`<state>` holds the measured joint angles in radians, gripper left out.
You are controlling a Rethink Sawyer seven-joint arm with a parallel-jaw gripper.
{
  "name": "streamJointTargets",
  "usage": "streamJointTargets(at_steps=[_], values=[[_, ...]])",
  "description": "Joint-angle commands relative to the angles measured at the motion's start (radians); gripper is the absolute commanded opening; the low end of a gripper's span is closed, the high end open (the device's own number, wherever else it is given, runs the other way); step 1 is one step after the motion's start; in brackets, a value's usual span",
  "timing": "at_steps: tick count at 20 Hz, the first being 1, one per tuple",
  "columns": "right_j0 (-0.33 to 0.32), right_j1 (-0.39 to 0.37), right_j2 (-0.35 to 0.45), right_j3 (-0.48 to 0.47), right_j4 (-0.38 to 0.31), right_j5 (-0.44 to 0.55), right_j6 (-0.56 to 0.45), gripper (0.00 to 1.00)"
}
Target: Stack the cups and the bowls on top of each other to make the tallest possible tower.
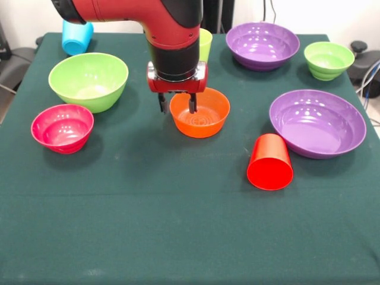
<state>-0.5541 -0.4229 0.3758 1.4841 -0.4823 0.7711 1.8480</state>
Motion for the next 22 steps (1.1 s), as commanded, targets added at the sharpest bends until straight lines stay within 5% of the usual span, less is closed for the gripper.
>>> streamJointTargets(at_steps=[1, 22], values=[[0.014, 0.035, -0.011, -0.093, -0.046, 0.084, -0.101, 1.00], [0.036, 0.111, -0.012, -0.142, -0.097, 0.063, -0.167, 1.00]])
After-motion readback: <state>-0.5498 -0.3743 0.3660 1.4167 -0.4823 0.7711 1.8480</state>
